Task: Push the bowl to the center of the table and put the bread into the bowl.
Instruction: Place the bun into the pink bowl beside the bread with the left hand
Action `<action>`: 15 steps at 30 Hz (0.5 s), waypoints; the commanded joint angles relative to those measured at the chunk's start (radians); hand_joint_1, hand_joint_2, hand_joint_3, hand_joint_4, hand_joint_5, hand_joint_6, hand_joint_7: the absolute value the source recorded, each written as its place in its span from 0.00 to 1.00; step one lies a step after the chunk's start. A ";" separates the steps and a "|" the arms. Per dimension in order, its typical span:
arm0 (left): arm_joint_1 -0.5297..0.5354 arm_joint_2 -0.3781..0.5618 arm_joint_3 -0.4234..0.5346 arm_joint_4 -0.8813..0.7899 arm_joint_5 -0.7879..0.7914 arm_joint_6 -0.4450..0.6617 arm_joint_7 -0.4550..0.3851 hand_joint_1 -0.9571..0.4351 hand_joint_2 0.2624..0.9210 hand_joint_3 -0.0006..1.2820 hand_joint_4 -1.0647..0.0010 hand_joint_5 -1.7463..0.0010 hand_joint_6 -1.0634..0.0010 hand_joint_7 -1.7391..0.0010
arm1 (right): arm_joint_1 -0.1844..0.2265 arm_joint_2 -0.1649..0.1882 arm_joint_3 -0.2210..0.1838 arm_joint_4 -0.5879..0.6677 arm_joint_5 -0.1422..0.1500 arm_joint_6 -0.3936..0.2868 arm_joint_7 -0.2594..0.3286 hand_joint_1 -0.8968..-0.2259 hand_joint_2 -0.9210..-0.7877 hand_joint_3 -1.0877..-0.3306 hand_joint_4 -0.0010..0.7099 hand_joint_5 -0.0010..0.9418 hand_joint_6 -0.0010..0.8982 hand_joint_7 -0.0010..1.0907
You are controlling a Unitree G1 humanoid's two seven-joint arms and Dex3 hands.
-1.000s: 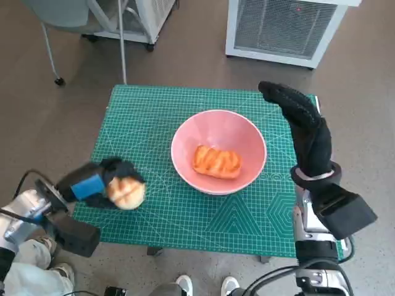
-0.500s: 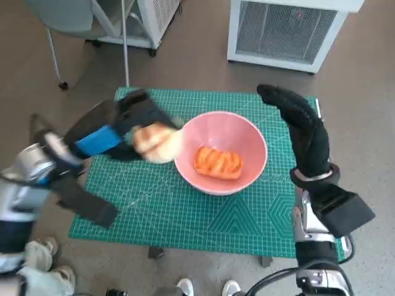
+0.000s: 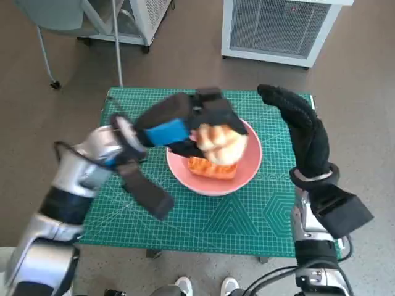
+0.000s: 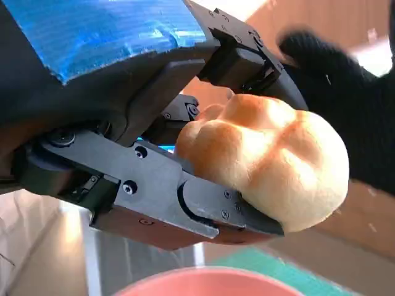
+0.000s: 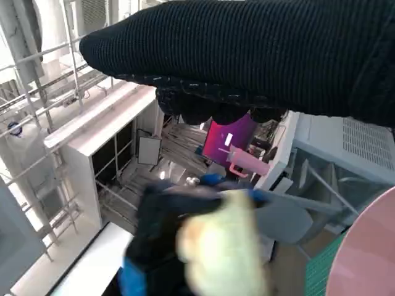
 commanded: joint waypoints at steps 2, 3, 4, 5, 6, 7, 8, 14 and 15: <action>-0.059 -0.027 -0.039 0.106 0.017 0.016 -0.034 0.69 1.00 0.11 0.44 0.31 0.48 0.26 | 0.028 -0.008 -0.005 -0.011 0.013 0.013 0.012 0.36 0.00 0.37 0.35 0.00 0.00 0.59; -0.061 -0.031 -0.042 0.116 0.011 0.025 -0.052 0.69 1.00 0.13 0.47 0.29 0.50 0.25 | 0.029 -0.008 -0.005 -0.012 0.013 0.013 0.012 0.36 0.00 0.36 0.35 0.00 0.00 0.59; -0.054 -0.034 -0.042 0.107 0.000 0.061 -0.100 0.69 1.00 0.14 0.48 0.28 0.52 0.24 | 0.030 -0.008 -0.005 -0.015 0.014 0.015 0.012 0.35 0.00 0.36 0.34 0.00 0.00 0.59; -0.049 -0.036 -0.043 0.101 -0.008 0.088 -0.135 0.69 1.00 0.16 0.51 0.26 0.56 0.22 | 0.031 -0.009 -0.006 -0.018 0.015 0.016 0.013 0.35 0.00 0.36 0.34 0.00 0.00 0.59; -0.039 -0.037 -0.043 0.081 -0.013 0.129 -0.183 0.69 1.00 0.21 0.57 0.22 0.62 0.18 | 0.032 -0.009 -0.006 -0.021 0.014 0.017 0.012 0.35 0.00 0.36 0.34 0.00 0.00 0.59; -0.032 -0.037 -0.042 0.064 -0.017 0.159 -0.216 0.66 0.97 0.18 0.64 0.40 0.69 0.34 | 0.032 -0.009 -0.006 -0.023 0.014 0.019 0.011 0.35 0.00 0.36 0.34 0.00 0.00 0.59; -0.022 -0.037 -0.042 0.039 -0.015 0.198 -0.256 0.64 0.98 0.14 0.63 0.57 0.69 0.50 | 0.033 -0.009 -0.006 -0.025 0.014 0.020 0.010 0.35 0.00 0.36 0.34 0.00 0.00 0.59; 0.022 -0.024 -0.037 -0.083 -0.010 0.333 -0.398 0.50 0.97 0.02 0.77 0.95 0.78 0.88 | 0.034 -0.008 -0.007 -0.031 0.012 0.027 0.007 0.36 0.00 0.36 0.34 0.00 0.00 0.59; 0.026 -0.023 -0.037 -0.095 -0.013 0.342 -0.409 0.48 0.97 0.02 0.79 0.97 0.80 0.90 | 0.034 -0.007 -0.008 -0.032 0.012 0.027 0.006 0.36 0.00 0.36 0.34 0.00 0.00 0.59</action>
